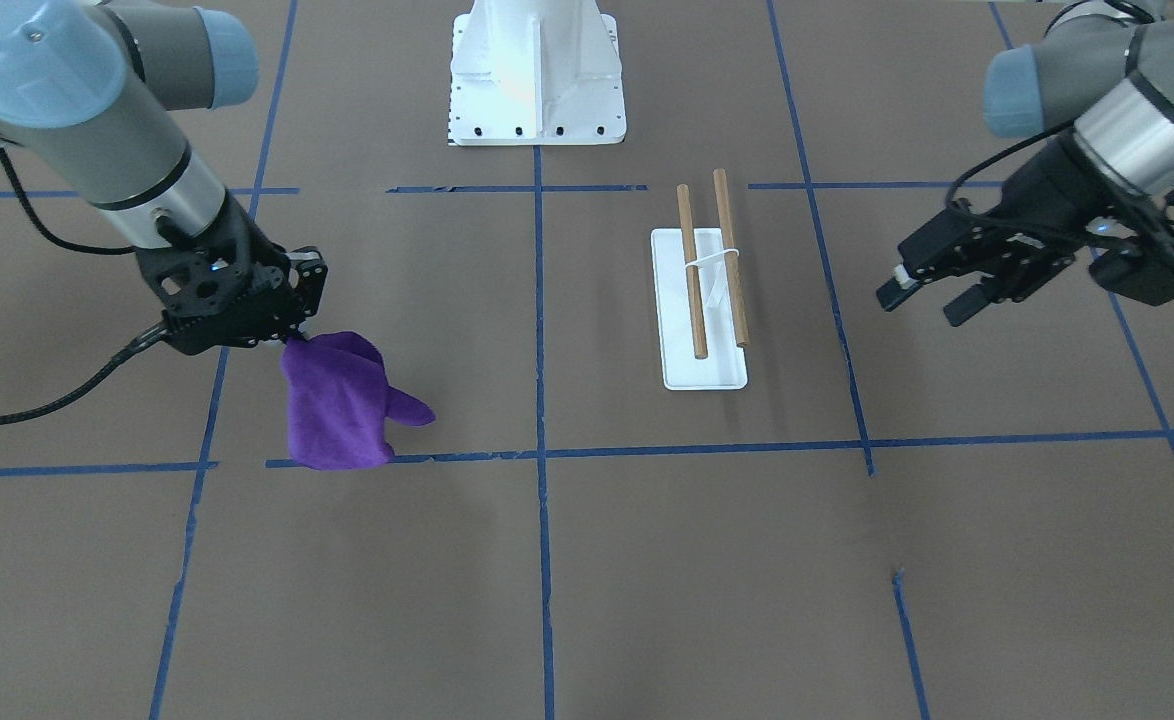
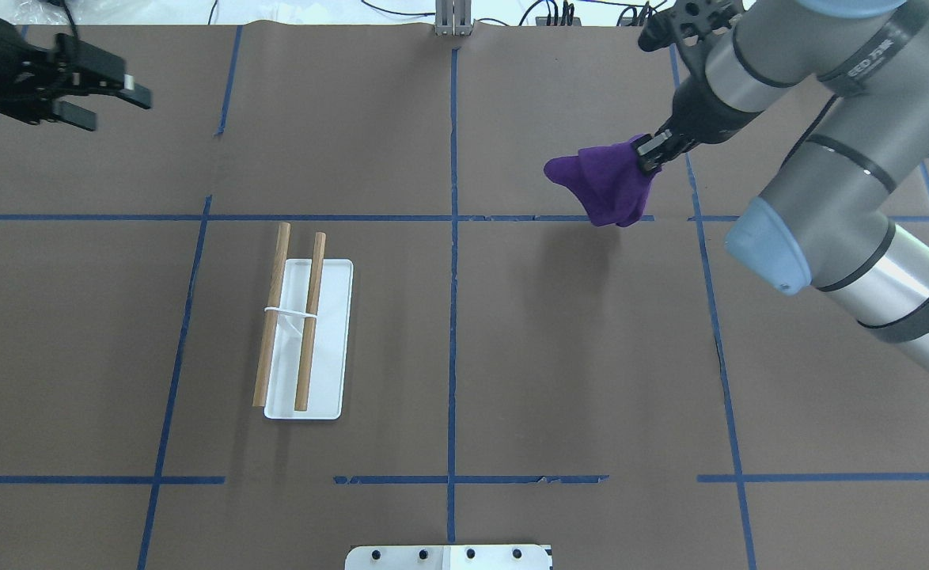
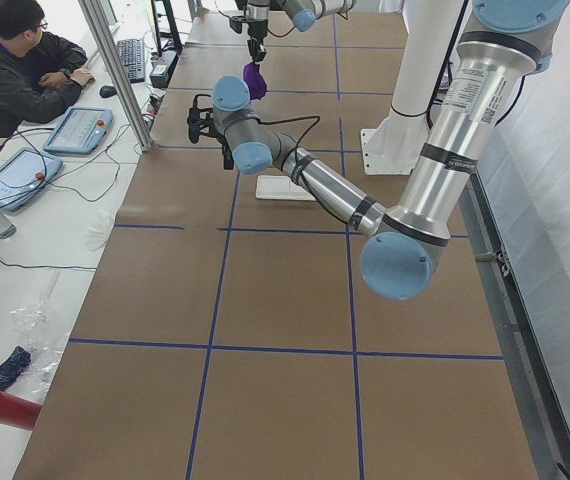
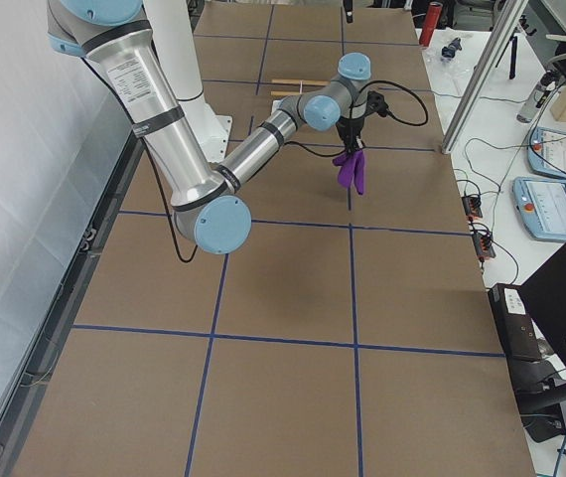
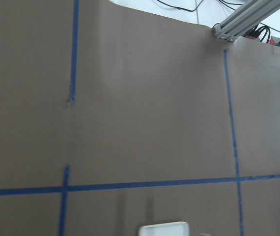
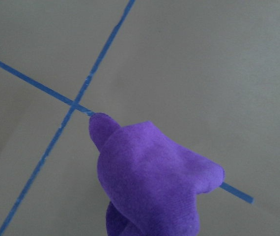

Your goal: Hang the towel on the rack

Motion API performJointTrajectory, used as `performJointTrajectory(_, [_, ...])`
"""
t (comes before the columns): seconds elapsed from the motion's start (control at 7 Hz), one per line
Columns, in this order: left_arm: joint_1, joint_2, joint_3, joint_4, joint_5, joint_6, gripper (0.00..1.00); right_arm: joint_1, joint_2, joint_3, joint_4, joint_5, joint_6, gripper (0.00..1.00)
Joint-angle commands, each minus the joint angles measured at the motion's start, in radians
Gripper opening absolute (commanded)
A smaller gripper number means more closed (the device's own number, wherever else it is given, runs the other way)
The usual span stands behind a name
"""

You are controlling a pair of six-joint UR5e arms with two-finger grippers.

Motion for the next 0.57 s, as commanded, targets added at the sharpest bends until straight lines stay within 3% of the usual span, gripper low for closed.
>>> performJointTrajectory(0.0, [0.132, -0.136, 0.019, -0.001, 0.085, -0.375, 1.00, -0.125, 0.016, 0.078, 0.002, -0.123, 0.037, 0.00])
performJointTrajectory(0.14, [0.207, -0.187, 0.053, -0.001, 0.189, -0.496, 1.00, -0.185, 0.045, 0.119, 0.004, -0.173, 0.042, 0.00])
performJointTrajectory(0.43, [0.272, -0.227, 0.096, -0.006, 0.259, -0.623, 1.00, -0.219, 0.053, 0.191, 0.007, -0.183, 0.077, 0.00])
